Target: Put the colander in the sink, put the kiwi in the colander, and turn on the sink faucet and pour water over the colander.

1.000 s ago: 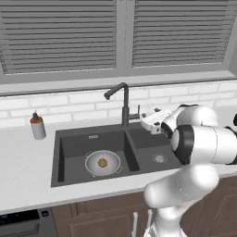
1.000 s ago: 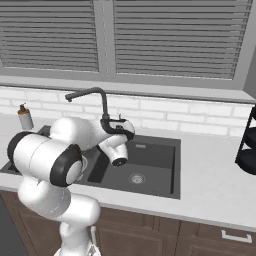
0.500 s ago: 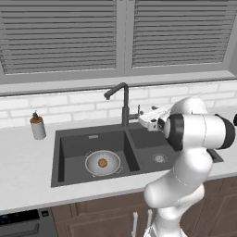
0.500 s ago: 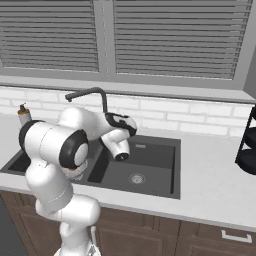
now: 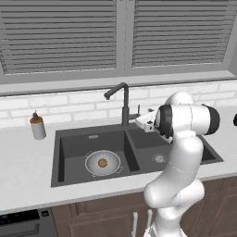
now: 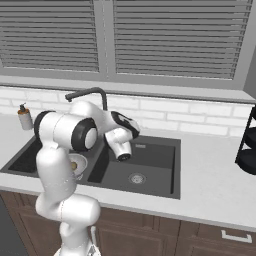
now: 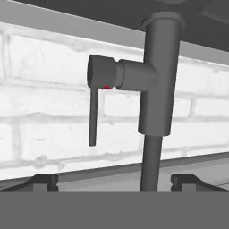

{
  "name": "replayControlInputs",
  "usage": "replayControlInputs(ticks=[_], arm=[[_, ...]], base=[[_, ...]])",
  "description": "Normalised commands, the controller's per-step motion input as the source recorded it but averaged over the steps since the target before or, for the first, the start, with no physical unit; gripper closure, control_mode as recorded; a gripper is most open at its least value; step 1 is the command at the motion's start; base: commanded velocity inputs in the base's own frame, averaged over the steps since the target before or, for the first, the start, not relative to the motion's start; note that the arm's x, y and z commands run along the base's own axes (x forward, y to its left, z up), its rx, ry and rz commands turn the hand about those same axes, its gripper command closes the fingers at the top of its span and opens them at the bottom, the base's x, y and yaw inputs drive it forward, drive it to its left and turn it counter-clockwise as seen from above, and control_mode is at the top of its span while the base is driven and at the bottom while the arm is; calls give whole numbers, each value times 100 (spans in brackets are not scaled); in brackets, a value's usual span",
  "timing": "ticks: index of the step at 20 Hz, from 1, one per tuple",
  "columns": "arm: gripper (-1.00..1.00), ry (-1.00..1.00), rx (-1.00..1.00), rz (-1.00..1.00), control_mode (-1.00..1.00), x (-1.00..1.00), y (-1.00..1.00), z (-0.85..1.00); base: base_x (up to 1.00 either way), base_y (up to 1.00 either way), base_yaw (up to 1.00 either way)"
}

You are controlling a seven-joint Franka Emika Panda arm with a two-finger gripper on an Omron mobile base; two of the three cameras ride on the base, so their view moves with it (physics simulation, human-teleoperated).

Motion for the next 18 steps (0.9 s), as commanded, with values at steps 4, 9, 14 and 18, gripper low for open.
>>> replayControlInputs(ticks=[4, 9, 14, 18], arm=[[-100, 0, 0, 0, -100, 42, 0, -20], [-100, 0, 0, 0, -100, 44, 0, -7], [-100, 0, 0, 0, -100, 48, 0, -1], [-100, 0, 0, 0, -100, 49, 0, -9]], base=[[0, 0, 0], [0, 0, 0], [0, 0, 0], [0, 0, 0]])
